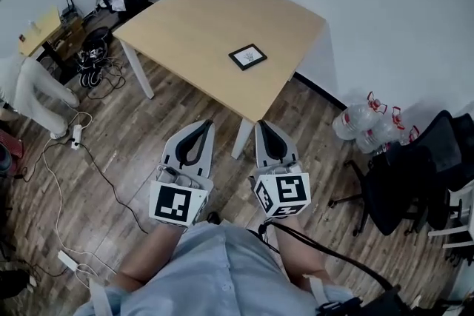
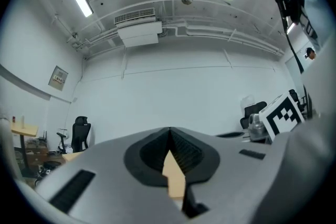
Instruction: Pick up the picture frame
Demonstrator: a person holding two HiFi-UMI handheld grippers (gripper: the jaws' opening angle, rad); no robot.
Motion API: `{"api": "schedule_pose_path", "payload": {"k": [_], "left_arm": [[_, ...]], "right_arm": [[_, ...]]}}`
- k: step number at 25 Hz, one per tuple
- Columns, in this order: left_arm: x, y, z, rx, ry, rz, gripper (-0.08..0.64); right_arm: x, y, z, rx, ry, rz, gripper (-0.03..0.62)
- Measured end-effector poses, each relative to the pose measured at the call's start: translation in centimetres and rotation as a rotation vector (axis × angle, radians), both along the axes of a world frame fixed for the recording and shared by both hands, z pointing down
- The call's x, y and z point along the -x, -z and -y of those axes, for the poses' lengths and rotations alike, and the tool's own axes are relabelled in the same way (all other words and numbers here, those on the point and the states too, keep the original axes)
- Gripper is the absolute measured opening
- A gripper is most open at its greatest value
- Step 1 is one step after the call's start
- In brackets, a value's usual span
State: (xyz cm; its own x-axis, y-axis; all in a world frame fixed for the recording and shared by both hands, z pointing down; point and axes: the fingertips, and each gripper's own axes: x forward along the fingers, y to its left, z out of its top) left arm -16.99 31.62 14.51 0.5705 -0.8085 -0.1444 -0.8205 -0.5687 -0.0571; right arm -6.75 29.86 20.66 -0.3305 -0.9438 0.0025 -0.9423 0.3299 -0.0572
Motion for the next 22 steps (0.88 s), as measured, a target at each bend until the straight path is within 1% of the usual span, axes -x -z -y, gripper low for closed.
{"api": "schedule_pose_path", "payload": {"k": [2,4,7,9,11,16,22], "left_arm": [[0.4,-0.6,1.1,0.011,-0.010,0.009,0.002],[1.0,-1.6,2.2,0.023,-0.020,0.039,0.002],[0.8,-2.4,3.5,0.055,-0.027,0.026,0.002],[0.6,-3.2,4.6,0.071,-0.030,0.065,0.002],[0.5,-4.0,6.0,0.085,-0.036,0.081,0.002],[-0.4,-5.8,10.2,0.119,-0.053,0.085,0.002],[-2.8,-6.5,16.9,0.127,-0.068,0.111,0.002]], "right_arm": [[0.4,-0.2,1.2,0.002,-0.011,0.001,0.003],[0.9,-0.4,2.2,0.008,-0.013,-0.007,0.003],[1.0,-0.9,3.1,0.020,-0.015,-0.012,0.003],[0.7,-1.4,3.9,0.033,-0.021,-0.009,0.003],[0.3,-2.0,5.0,0.048,-0.032,-0.007,0.003],[-1.2,-3.7,8.6,0.087,-0.062,0.010,0.003],[-3.4,-4.8,15.2,0.104,-0.067,0.033,0.003]]}}
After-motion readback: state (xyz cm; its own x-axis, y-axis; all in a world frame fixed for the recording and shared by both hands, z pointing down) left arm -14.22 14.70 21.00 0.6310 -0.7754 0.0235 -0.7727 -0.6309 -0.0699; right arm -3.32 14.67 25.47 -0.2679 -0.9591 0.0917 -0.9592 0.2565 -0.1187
